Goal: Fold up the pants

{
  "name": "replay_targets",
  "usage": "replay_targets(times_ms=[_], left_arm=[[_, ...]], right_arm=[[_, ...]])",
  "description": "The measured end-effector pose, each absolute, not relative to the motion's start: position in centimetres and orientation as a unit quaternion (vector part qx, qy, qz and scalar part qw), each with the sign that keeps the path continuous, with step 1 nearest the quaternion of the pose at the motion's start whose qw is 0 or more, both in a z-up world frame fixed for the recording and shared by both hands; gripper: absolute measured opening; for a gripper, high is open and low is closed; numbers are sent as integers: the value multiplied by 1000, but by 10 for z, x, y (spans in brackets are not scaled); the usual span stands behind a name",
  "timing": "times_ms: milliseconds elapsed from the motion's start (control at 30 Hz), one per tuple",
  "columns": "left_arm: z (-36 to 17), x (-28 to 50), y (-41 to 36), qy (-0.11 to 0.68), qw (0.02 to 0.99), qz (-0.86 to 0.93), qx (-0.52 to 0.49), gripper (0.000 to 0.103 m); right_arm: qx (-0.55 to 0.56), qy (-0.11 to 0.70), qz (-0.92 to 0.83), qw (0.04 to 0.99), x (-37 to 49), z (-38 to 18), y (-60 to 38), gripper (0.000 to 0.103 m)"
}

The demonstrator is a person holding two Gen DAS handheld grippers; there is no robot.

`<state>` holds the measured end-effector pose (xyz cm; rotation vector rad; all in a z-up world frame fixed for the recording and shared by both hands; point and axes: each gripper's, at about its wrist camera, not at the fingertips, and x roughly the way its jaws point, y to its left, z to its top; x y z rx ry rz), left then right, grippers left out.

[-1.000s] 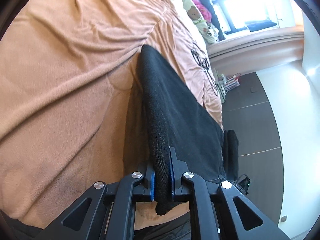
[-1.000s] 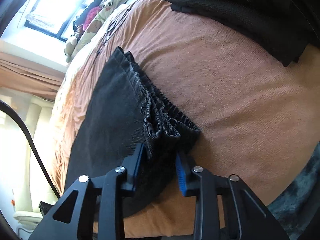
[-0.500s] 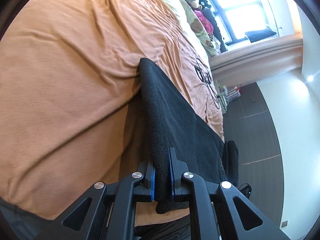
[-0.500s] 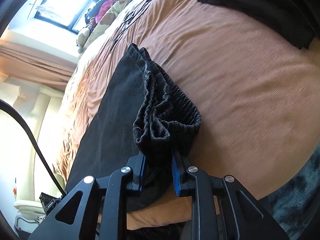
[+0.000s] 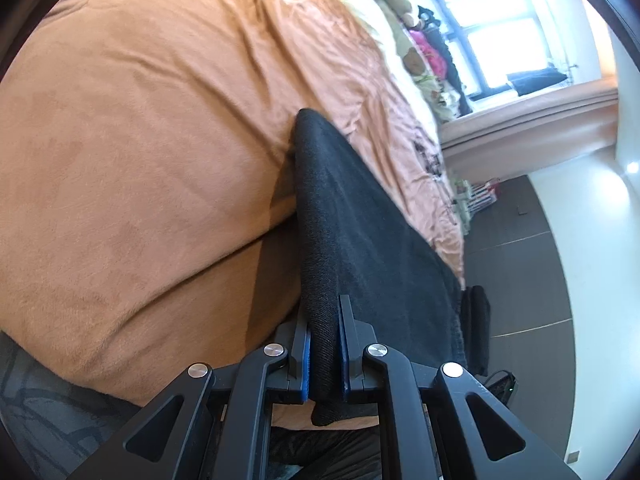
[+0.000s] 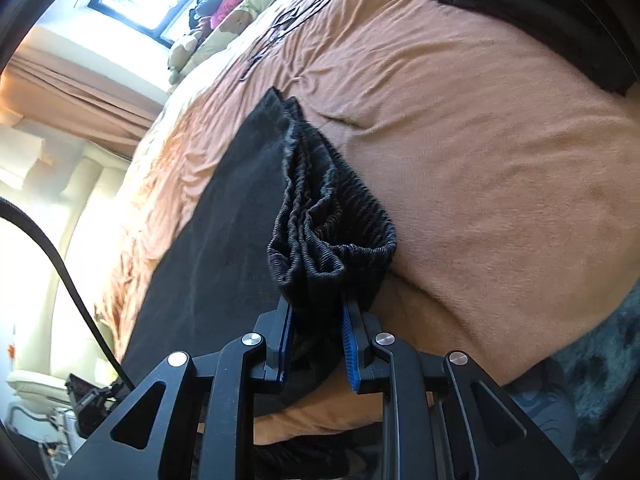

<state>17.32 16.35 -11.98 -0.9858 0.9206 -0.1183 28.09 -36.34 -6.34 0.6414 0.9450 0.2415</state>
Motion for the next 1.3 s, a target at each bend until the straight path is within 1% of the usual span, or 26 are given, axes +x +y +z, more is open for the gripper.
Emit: replay_targets(times_ms=[167, 267, 367, 467, 500, 533, 667, 733, 967, 1100, 1167, 1200, 1300], left_arm=[[-132, 173, 161, 436, 774, -46, -458, 13], [-139, 171, 164, 444, 767, -37, -463, 13], [-145, 169, 164, 451, 763, -26, -463, 20], [-153, 164, 166, 452, 756, -23, -473, 33], [-156, 163, 166, 452, 753, -24, -477, 39], [-157, 162, 166, 451, 752, -24, -479, 42], [-161, 157, 167, 450, 749, -23, -485, 44], [-164, 155, 167, 450, 747, -23, -489, 48], [-167, 144, 172, 447, 742, -31, -499, 50], [-171, 142, 174, 445, 738, -37, -505, 51], [-172, 143, 173, 444, 738, -39, -506, 52], [-171, 144, 171, 443, 738, -41, -507, 55], [-172, 149, 166, 442, 737, -50, -508, 56]], right_arm=[[297, 449, 84, 838, 279, -73, -378, 18], [287, 448, 83, 843, 277, -68, -379, 18], [280, 431, 71, 855, 268, -53, -383, 18], [277, 410, 82, 865, 256, -35, -378, 19], [270, 407, 89, 868, 253, -29, -376, 19], [258, 408, 96, 870, 253, -24, -371, 19], [221, 399, 127, 881, 239, -13, -348, 19], [207, 398, 145, 882, 241, -10, -335, 19], [160, 409, 205, 875, 259, -9, -281, 19], [145, 418, 231, 866, 274, -16, -250, 19], [137, 427, 244, 860, 283, -24, -232, 19], [135, 431, 249, 857, 291, -29, -223, 19], [126, 445, 260, 848, 307, -41, -198, 19]])
